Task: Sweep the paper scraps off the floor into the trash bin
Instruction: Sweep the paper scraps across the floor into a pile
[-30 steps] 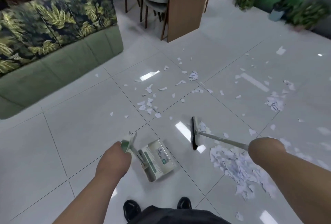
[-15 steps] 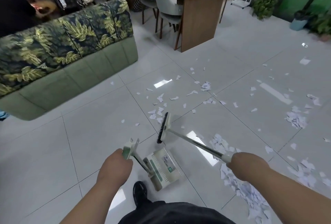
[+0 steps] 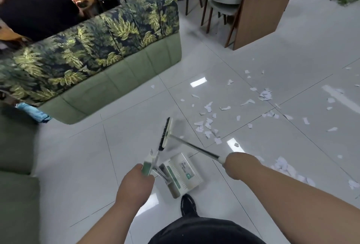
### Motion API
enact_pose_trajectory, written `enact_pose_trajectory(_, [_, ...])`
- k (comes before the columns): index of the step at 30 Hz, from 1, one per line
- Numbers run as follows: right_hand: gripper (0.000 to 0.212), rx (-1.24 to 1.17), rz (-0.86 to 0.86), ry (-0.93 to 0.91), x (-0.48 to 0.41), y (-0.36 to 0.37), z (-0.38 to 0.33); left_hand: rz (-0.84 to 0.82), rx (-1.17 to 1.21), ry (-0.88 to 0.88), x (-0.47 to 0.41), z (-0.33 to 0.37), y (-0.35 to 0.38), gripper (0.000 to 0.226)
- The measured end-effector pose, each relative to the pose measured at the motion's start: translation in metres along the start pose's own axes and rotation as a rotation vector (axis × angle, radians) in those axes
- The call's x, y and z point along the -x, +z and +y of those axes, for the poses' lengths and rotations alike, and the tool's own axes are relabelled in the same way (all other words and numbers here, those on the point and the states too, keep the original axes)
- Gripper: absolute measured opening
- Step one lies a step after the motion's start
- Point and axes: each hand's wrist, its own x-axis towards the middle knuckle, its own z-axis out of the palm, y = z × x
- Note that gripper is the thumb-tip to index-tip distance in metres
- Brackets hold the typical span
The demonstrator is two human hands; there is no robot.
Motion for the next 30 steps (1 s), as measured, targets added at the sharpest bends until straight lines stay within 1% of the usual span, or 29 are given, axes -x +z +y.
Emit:
enact_pose_trajectory(2, [0.056, -0.017, -0.030, -0.003, -0.030, -0.022, -0.031, -0.006, -0.010, -0.012, -0.025, -0.006, -0.012, 0.010])
enact_pose_trajectory(3, [0.057, -0.016, -0.037, -0.015, -0.046, -0.030, -0.046, -0.010, -0.015, -0.020, -0.038, -0.009, -0.018, 0.010])
enact_pose_trajectory(4, [0.053, -0.010, -0.032, -0.030, -0.061, -0.037, -0.060, -0.013, -0.019, -0.029, -0.050, -0.012, -0.022, 0.010])
enact_pose_trajectory(6, [0.036, -0.016, -0.010, -0.036, -0.085, -0.048, -0.084, -0.024, -0.040, -0.046, -0.073, -0.015, -0.030, 0.008])
enact_pose_trajectory(8, [0.020, -0.041, 0.009, -0.001, -0.103, -0.054, -0.100, -0.034, -0.067, -0.054, -0.092, -0.017, -0.036, 0.007])
enact_pose_trajectory(9, [0.018, -0.047, 0.001, 0.017, -0.111, -0.055, -0.103, -0.039, -0.081, -0.055, -0.101, -0.017, -0.038, 0.007])
enact_pose_trajectory(10, [0.020, -0.039, -0.008, 0.025, -0.115, -0.054, -0.103, -0.044, -0.093, -0.056, -0.108, -0.018, -0.039, 0.008])
enact_pose_trajectory(13, [0.045, 0.021, -0.051, 0.031, -0.111, -0.052, -0.085, -0.070, -0.110, -0.044, -0.125, -0.018, -0.042, 0.008])
enact_pose_trajectory(14, [0.045, 0.013, -0.074, 0.053, -0.108, -0.049, -0.074, -0.085, -0.118, -0.034, -0.128, -0.017, -0.042, 0.009])
enact_pose_trajectory(15, [0.036, 0.009, -0.097, 0.090, -0.103, -0.045, -0.062, -0.100, -0.121, -0.021, -0.130, -0.014, -0.043, 0.009])
enact_pose_trajectory(16, [0.022, -0.005, -0.109, 0.153, -0.098, -0.040, -0.049, -0.115, -0.120, -0.011, -0.132, -0.012, -0.044, 0.009])
enact_pose_trajectory(17, [0.014, -0.046, -0.098, 0.212, -0.092, -0.034, -0.035, -0.127, -0.116, -0.003, -0.134, -0.008, -0.045, 0.009])
enact_pose_trajectory(19, [0.024, -0.137, -0.066, 0.322, -0.079, -0.025, -0.008, -0.142, -0.116, 0.024, -0.138, 0.000, -0.046, 0.007])
enact_pose_trajectory(21, [0.028, -0.168, -0.074, 0.399, -0.061, -0.019, 0.017, -0.155, -0.125, 0.055, -0.144, 0.008, -0.046, 0.006])
enact_pose_trajectory(25, [0.025, -0.180, -0.076, 0.497, -0.030, -0.016, 0.050, -0.177, -0.127, 0.113, -0.152, 0.030, -0.039, 0.010])
enact_pose_trajectory(27, [0.016, -0.182, -0.121, 0.535, -0.019, -0.019, 0.063, -0.184, -0.132, 0.148, -0.152, 0.041, -0.034, 0.011])
enact_pose_trajectory(28, [0.016, -0.178, -0.142, 0.546, -0.011, -0.018, 0.069, -0.187, -0.142, 0.166, -0.152, 0.046, -0.032, 0.011])
enact_pose_trajectory(30, [0.020, -0.206, -0.131, 0.605, 0.001, -0.019, 0.085, -0.188, -0.170, 0.209, -0.153, 0.056, -0.027, 0.010])
